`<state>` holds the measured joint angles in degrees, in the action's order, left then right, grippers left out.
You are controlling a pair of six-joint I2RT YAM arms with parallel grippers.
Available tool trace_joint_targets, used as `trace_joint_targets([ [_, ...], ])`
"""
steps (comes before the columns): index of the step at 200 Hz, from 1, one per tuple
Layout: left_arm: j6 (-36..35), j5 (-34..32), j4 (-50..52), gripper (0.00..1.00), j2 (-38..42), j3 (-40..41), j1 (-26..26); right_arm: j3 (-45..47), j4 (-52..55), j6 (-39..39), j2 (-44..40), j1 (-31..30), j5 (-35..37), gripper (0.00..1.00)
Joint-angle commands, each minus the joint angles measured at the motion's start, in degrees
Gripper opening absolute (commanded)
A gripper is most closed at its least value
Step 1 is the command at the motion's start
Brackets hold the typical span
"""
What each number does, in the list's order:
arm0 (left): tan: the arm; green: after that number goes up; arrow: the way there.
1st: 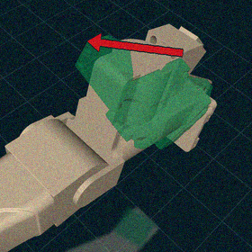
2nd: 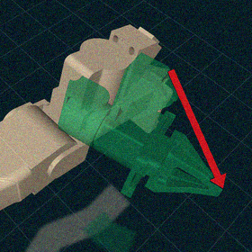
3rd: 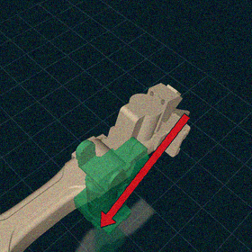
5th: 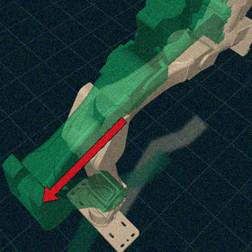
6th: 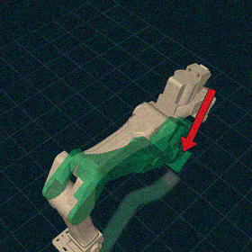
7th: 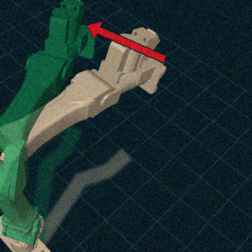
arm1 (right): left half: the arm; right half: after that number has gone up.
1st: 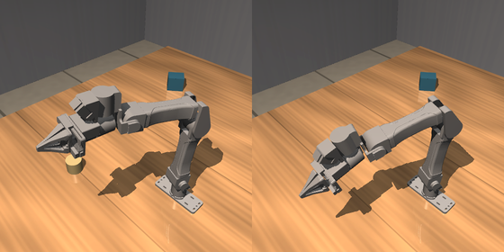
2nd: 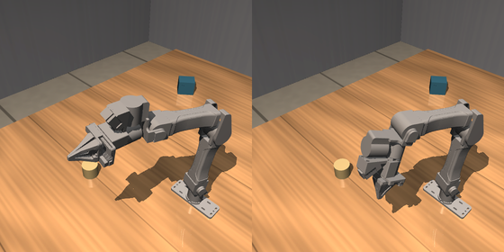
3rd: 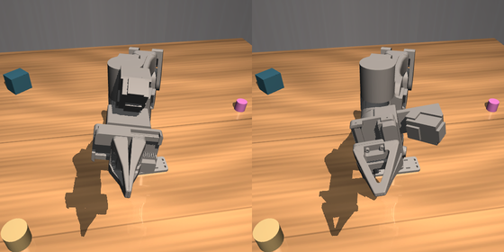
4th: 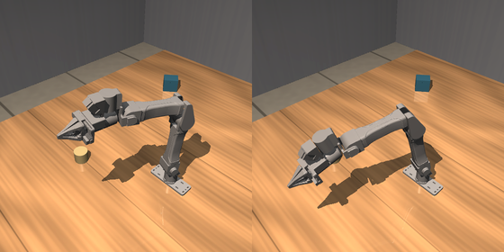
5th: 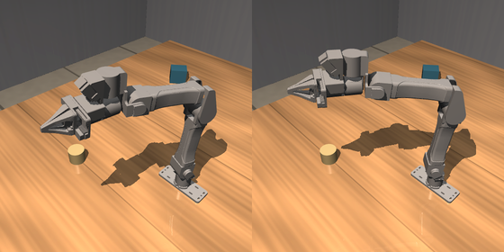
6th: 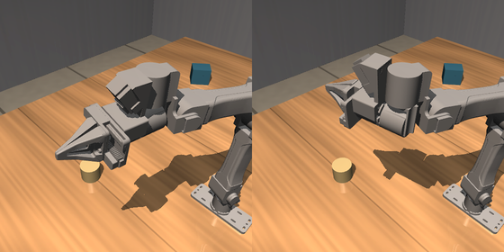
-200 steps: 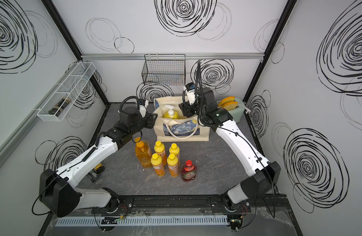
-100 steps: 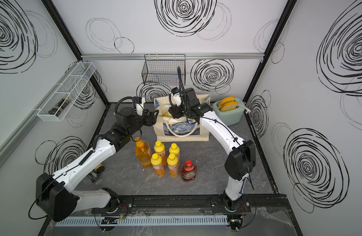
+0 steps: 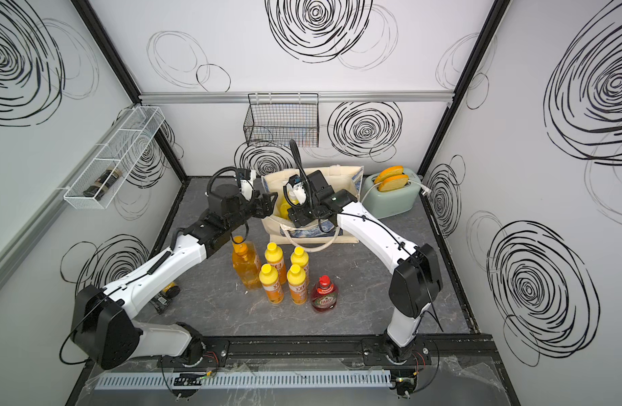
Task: Pack dish soap into the shopping bag
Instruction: Adjust the shopping bag at the center of the board.
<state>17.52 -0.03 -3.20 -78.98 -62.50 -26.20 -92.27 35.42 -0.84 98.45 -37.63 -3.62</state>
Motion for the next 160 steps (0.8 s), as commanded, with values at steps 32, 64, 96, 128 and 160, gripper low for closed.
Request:
trace_joint_targets([
  [32,-0.80,-1.53,-0.68,0.39,1.00,2.95,-0.50,2.15,-4.25,-0.76,-6.11,3.05,1.46,0.78],
  [64,-0.97,-1.12,-4.46,0.36,3.06,5.31,-0.70,4.57,-14.11,-0.82,-8.23,4.36,-2.70,0.78],
  [96,-1.42,-0.87,-6.14,0.35,2.87,5.74,-0.70,2.29,-15.75,0.29,-4.91,3.89,-4.97,0.77],
  [128,-1.27,-0.50,-7.75,0.33,3.22,6.40,-0.71,2.10,-17.97,1.43,-2.41,2.61,-4.22,0.77],
  [160,-1.20,-0.08,-8.83,0.32,3.68,6.93,-0.71,2.27,-22.11,1.41,-0.21,2.46,-1.25,0.77],
])
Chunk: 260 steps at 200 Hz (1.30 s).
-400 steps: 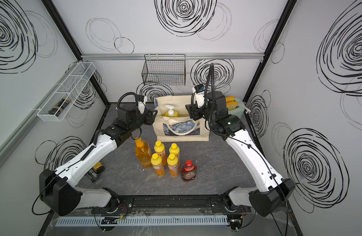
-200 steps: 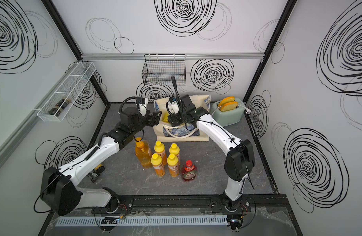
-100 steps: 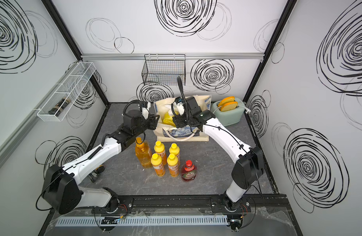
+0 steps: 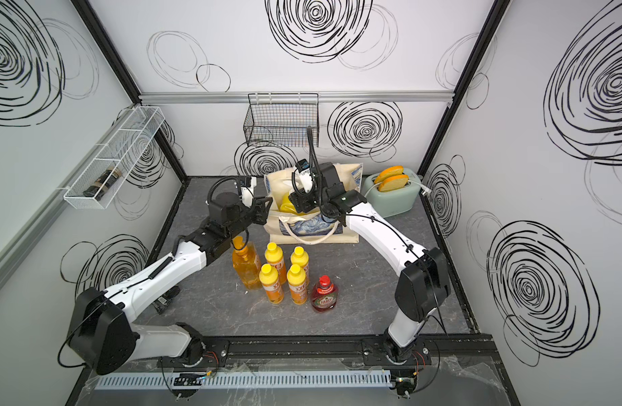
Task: Pack dish soap into the shopping bag
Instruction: Adjust the shopping bag at the center of the board, then adjust the bottle of dish soap in the shopping bag.
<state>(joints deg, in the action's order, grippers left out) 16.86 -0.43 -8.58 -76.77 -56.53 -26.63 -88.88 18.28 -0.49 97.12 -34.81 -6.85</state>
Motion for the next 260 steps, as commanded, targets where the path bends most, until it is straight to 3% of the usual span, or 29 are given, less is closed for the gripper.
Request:
trace_joint_targets([
  [1,-0.53,0.33,-3.46,0.32,1.50,0.97,-0.27,-1.12,-5.12,1.04,1.18,-0.35,2.13,0.77],
  [93,-0.68,1.12,-4.34,0.30,2.05,1.74,0.11,-1.96,-8.35,0.22,6.39,-0.45,1.98,0.61],
  [134,-0.68,1.52,-4.96,0.29,2.50,2.08,0.69,-3.25,-8.59,0.23,6.77,-0.70,-1.10,0.25],
  [159,-0.62,2.05,-5.62,0.28,2.58,2.56,1.33,-6.05,-8.43,0.23,6.94,-0.88,-3.02,0.13],
  [190,-0.60,2.88,-6.44,0.27,2.83,3.26,2.07,-11.06,-7.42,0.49,6.52,-1.14,-5.09,0.05],
  [260,-0.72,4.11,-7.79,0.25,3.30,4.06,2.21,-15.72,-10.55,-0.38,2.96,-1.32,-12.44,0.00],
])
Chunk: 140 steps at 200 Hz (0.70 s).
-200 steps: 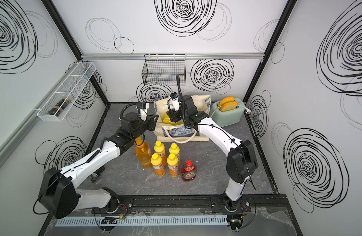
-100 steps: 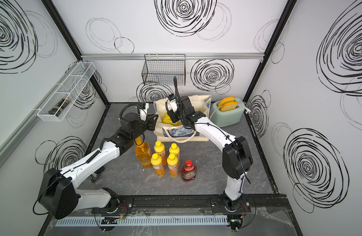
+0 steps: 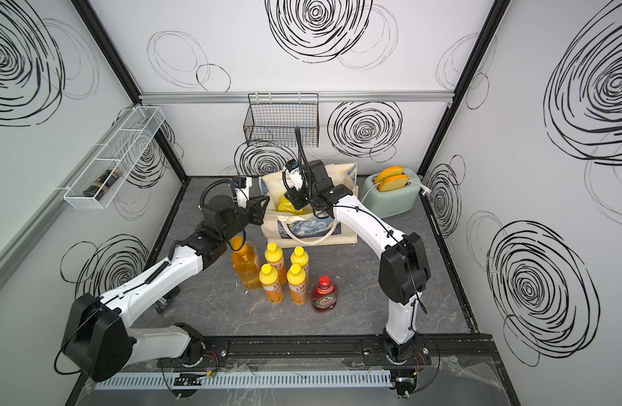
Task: Pack dish soap into the shopping bag
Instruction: Adjust the bottle of dish soap in the shopping bag.
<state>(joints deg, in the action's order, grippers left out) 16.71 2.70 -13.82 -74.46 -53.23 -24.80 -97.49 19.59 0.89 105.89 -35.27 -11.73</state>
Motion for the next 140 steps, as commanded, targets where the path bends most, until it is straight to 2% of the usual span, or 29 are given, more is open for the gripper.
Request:
trace_joint_targets([
  [1,-0.55,0.99,-2.58,0.25,0.98,0.85,0.37,-7.19,-11.86,-1.76,-5.79,-0.86,-7.68,0.00],
  [89,-1.04,1.34,-2.80,0.24,0.73,1.03,0.37,-3.47,-15.44,-3.94,-3.65,-1.42,-11.52,0.00],
  [140,-1.32,1.61,-2.46,0.23,0.79,1.20,0.45,-12.71,-13.41,-3.92,-0.83,-1.89,-10.78,0.00],
])
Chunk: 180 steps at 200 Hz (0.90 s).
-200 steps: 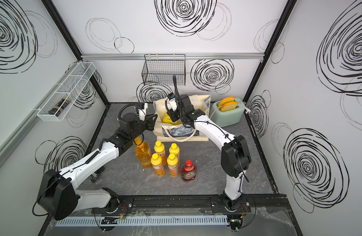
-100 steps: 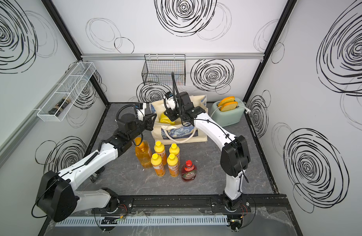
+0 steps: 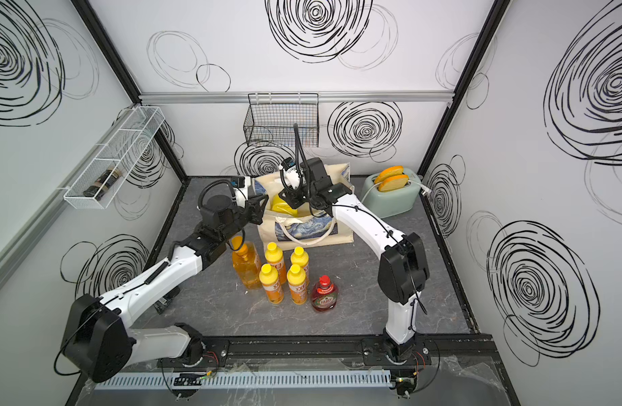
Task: Pack dish soap into the shopping bag
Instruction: Adjust the bottle of dish soap in the shopping bag.
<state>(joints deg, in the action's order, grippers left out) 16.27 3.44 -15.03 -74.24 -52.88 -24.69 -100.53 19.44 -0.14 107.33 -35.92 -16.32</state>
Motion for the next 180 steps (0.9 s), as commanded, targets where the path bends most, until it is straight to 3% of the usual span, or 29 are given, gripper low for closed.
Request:
trace_joint_targets([
  [1,-0.84,0.86,-1.24,0.23,0.58,0.85,0.34,-9.94,-13.19,-2.91,-2.20,-1.24,-6.19,0.00],
  [54,-1.18,0.58,-1.21,0.21,1.85,1.54,0.61,-16.28,-12.92,-4.93,-1.06,-0.82,-10.23,0.00],
  [81,-0.91,0.82,-1.50,0.21,1.90,1.91,0.98,-12.40,-15.26,-6.44,-1.46,-1.00,-12.79,0.00],
  [146,-0.24,1.86,-2.11,0.21,3.19,2.63,1.84,-0.54,-16.59,-2.80,-1.38,-1.75,-6.42,0.00],
  [158,0.07,1.78,-1.59,0.30,3.62,2.37,1.95,-0.67,-15.26,-1.32,-0.68,-2.24,-5.90,0.00],
  [180,1.76,-1.73,2.84,0.65,4.91,-0.19,2.06,-1.64,-12.12,0.91,0.17,-2.92,-4.34,0.06],
])
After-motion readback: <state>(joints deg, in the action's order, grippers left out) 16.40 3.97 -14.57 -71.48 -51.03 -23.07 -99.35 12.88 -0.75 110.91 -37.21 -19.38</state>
